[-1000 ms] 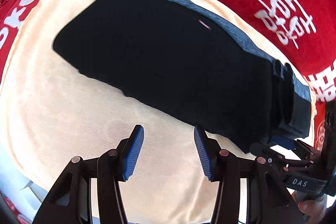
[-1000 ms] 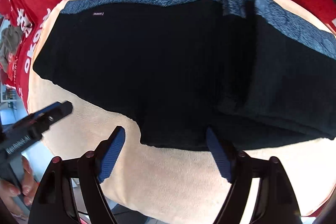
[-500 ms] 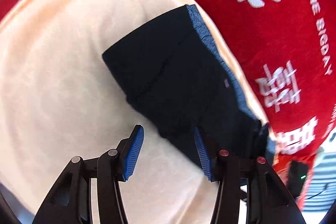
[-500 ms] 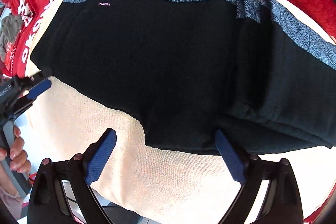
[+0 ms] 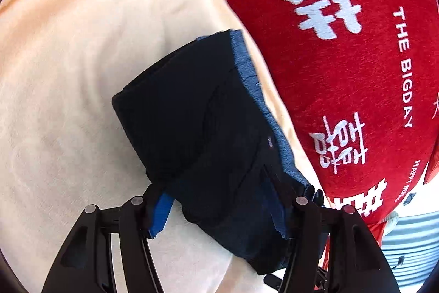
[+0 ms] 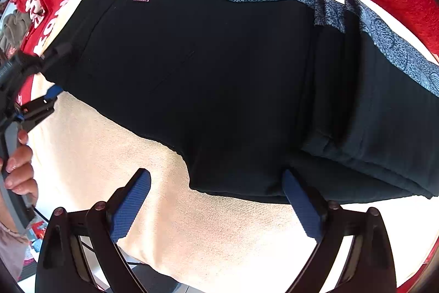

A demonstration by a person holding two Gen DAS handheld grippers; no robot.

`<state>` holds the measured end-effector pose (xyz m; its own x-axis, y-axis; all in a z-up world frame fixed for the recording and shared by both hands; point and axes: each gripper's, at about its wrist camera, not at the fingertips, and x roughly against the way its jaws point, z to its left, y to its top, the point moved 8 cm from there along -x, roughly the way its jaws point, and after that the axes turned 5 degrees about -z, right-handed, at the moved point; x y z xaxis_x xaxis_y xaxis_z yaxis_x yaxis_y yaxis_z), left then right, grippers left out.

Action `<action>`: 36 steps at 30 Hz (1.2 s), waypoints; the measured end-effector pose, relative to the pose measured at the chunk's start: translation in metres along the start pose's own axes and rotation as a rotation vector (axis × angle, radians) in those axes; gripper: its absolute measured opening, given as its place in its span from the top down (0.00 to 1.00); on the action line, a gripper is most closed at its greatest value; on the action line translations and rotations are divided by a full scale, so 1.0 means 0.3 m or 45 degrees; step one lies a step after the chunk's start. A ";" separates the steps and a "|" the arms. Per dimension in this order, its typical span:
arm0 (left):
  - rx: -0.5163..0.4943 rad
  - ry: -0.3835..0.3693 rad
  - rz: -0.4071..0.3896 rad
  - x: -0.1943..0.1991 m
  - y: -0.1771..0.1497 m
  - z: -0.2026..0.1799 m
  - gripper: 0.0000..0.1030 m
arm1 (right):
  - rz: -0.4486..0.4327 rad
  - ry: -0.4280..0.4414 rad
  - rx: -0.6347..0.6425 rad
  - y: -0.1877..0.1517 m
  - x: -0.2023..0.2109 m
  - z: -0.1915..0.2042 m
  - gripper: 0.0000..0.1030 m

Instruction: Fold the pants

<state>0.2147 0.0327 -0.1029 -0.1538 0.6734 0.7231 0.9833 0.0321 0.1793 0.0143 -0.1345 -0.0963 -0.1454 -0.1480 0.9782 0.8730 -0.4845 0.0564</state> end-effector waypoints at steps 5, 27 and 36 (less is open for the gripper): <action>-0.130 0.224 0.027 -0.068 -0.007 0.000 0.47 | 0.010 0.015 -0.008 0.018 0.016 0.011 0.05; -1.064 0.638 -0.152 -0.074 -0.093 -0.220 0.68 | 0.326 0.453 0.267 0.609 0.115 0.572 0.05; -1.106 0.663 -0.177 -0.062 -0.101 -0.233 0.68 | 0.622 0.223 0.527 0.556 -0.114 0.768 0.07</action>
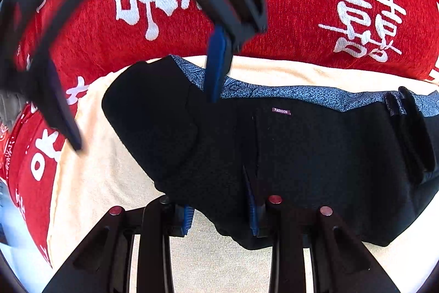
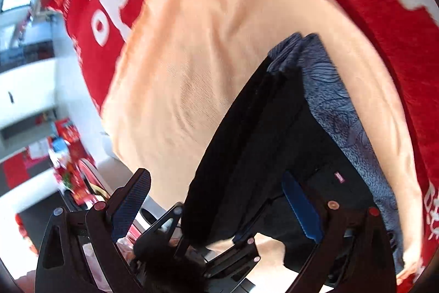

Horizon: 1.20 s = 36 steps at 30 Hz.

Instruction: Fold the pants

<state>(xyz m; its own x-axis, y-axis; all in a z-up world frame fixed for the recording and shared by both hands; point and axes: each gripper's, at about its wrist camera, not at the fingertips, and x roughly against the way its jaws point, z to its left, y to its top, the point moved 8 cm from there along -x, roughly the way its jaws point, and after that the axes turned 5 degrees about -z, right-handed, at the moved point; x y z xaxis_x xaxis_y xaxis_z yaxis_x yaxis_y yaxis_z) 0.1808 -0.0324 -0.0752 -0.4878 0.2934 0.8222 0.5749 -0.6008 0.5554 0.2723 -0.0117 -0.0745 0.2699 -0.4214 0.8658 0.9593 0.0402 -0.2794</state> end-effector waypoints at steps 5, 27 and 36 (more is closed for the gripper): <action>0.011 -0.018 -0.005 0.016 0.023 -0.013 0.68 | -0.061 -0.019 -0.026 -0.028 0.009 -0.069 0.80; -0.370 -0.344 -0.238 0.510 0.301 -0.726 0.68 | -1.045 0.633 -0.385 -0.841 0.582 -0.546 0.77; -0.652 -0.406 -0.154 0.455 0.157 -1.183 0.68 | -1.182 0.686 -0.682 -1.293 0.453 -1.009 0.78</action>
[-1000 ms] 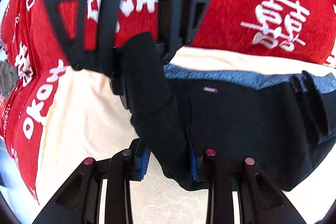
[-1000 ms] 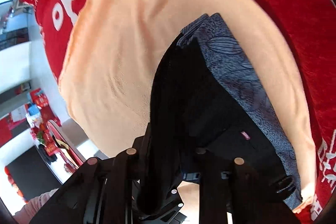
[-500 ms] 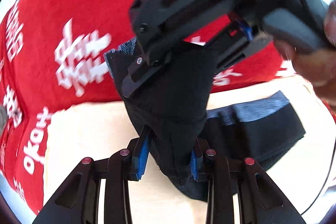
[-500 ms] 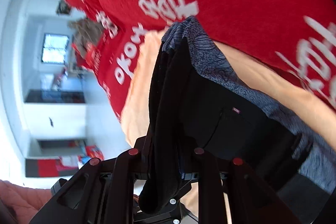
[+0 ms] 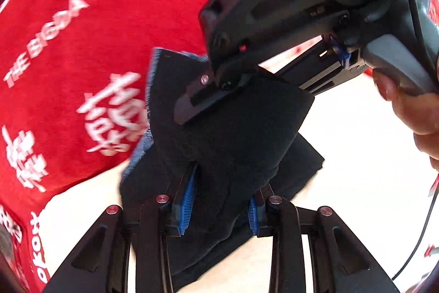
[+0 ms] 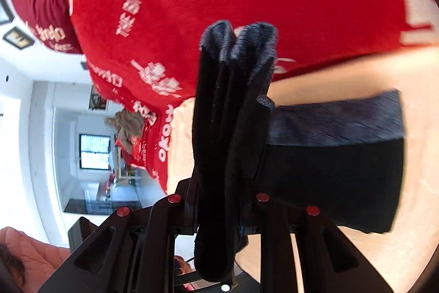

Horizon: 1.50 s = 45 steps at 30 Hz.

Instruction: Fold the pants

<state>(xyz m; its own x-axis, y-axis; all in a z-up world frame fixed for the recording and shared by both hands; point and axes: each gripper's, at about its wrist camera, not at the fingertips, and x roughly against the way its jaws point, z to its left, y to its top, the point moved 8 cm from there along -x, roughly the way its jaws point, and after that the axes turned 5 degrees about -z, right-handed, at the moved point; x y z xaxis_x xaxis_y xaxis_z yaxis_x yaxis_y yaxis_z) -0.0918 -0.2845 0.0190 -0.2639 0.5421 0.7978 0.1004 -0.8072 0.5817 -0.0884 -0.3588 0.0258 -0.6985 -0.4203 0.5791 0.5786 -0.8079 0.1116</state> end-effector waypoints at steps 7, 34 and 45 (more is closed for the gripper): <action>-0.056 0.020 0.126 -0.162 -0.074 -0.123 0.68 | -0.019 -0.027 -0.143 -0.043 -0.037 -0.292 0.78; 0.434 0.077 0.354 -0.049 -0.348 0.377 0.47 | 0.003 -0.679 -0.001 -0.239 0.060 -0.314 0.67; 0.572 -0.007 0.438 -0.074 -0.442 0.462 0.47 | -0.112 -0.859 0.197 -0.271 0.014 -0.104 0.67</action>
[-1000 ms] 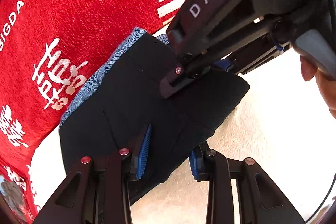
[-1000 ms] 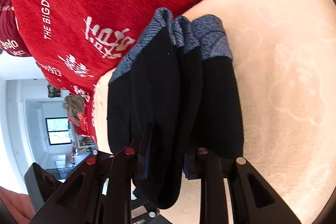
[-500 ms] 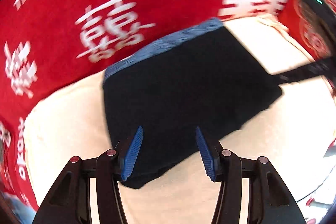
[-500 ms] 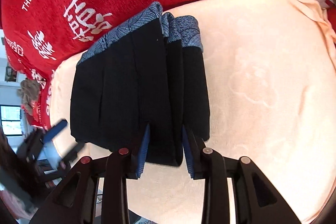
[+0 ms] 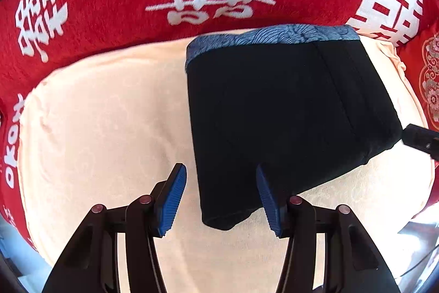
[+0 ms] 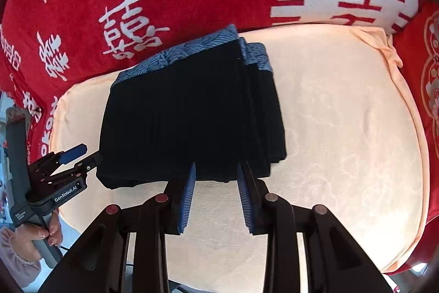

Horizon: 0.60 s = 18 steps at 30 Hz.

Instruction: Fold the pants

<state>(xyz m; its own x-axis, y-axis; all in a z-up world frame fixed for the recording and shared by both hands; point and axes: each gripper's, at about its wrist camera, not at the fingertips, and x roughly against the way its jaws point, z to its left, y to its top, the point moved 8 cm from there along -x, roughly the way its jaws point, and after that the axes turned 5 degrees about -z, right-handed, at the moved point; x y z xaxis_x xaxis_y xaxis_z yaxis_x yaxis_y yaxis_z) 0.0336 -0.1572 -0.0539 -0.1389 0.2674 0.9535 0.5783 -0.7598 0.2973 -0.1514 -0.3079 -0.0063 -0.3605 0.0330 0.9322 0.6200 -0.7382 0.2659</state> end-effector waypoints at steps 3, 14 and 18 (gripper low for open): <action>0.031 -0.022 0.036 -0.009 -0.015 0.031 0.47 | 0.090 -0.059 -0.005 -0.030 -0.105 0.003 0.63; 0.053 -0.064 0.117 0.001 -0.095 0.151 0.47 | 0.208 -0.127 -0.187 -0.193 -0.139 -0.038 0.62; 0.057 -0.073 0.111 0.007 -0.095 0.190 0.47 | 0.212 -0.114 -0.207 -0.229 -0.113 0.016 0.51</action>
<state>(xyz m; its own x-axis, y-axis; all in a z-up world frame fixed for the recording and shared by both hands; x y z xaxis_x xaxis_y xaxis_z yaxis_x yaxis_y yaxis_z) 0.0628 -0.1012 -0.0630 -0.0413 0.2358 0.9709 0.6215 -0.7548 0.2098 -0.1784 -0.2549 -0.0550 -0.1950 -0.0438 0.9798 0.5428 -0.8369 0.0706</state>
